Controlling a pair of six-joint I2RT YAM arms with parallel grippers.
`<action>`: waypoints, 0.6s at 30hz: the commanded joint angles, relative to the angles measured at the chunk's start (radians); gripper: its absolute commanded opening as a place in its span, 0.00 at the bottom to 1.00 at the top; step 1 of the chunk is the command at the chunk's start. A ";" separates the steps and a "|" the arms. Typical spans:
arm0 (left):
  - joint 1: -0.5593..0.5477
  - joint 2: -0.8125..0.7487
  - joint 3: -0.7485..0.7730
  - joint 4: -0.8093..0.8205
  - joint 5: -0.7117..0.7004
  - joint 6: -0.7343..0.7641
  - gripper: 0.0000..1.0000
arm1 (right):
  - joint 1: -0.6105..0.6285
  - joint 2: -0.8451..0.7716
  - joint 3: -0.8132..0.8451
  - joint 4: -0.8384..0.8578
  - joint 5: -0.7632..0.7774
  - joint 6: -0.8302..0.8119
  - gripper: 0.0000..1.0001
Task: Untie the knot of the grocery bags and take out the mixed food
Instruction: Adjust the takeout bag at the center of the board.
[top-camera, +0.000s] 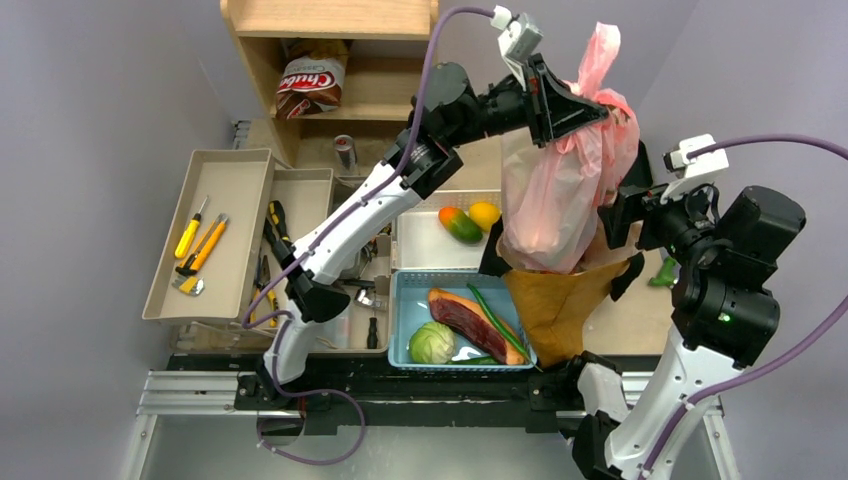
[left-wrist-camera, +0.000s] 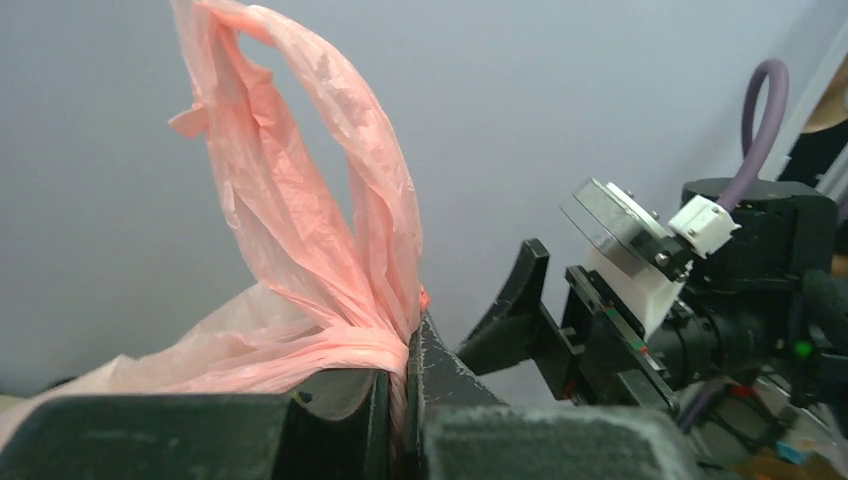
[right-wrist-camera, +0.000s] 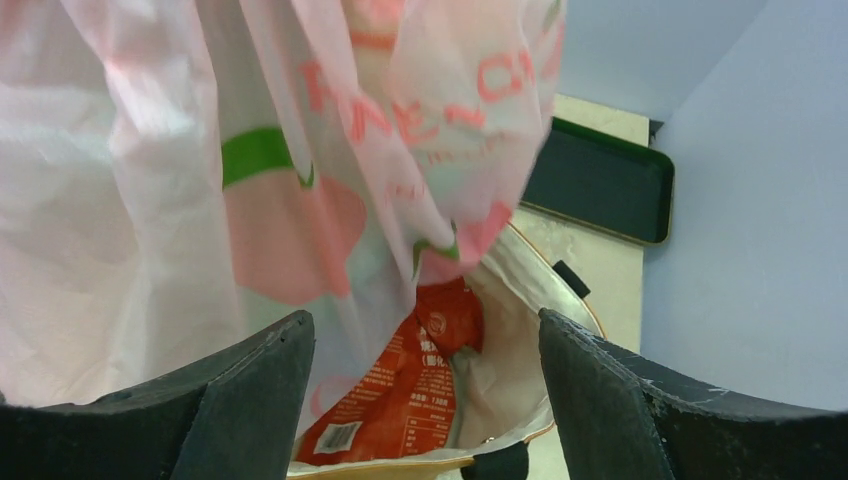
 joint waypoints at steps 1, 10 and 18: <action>0.009 -0.167 0.078 0.199 -0.163 0.178 0.00 | 0.003 0.015 0.047 0.010 -0.040 0.027 0.80; 0.133 -0.340 0.026 0.090 -0.299 0.321 0.00 | 0.003 0.087 0.062 -0.103 -0.161 0.043 0.86; 0.225 -0.597 -0.259 -0.126 -0.259 0.398 0.00 | 0.162 0.158 0.053 -0.084 -0.081 0.148 0.99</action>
